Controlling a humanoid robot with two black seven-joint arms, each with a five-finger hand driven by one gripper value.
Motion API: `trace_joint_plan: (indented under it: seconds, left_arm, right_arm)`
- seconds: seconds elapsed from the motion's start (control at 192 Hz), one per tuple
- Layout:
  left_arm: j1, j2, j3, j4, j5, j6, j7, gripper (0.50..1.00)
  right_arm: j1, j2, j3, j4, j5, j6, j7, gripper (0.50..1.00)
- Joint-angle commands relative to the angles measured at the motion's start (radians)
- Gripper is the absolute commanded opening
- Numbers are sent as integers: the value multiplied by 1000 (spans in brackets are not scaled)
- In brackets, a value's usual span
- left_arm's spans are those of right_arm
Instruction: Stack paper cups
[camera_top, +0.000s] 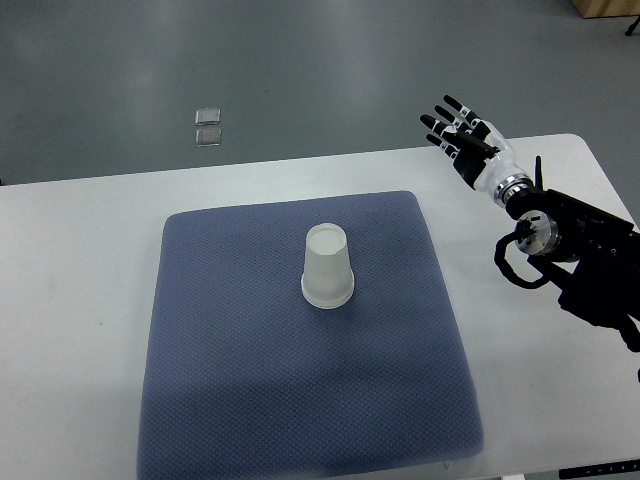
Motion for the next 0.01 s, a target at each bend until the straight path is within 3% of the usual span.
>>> trace_joint_plan:
  seconds: [0.0, 0.005]
  left_arm:
    - [0, 0, -1, 0, 0, 0, 0, 1000]
    - [0, 0, -1, 0, 0, 0, 0, 1000]
  right_arm:
    - [-2, 3, 3, 0, 4, -1, 2, 911]
    - [-2, 3, 5, 0, 4, -1, 4, 913]
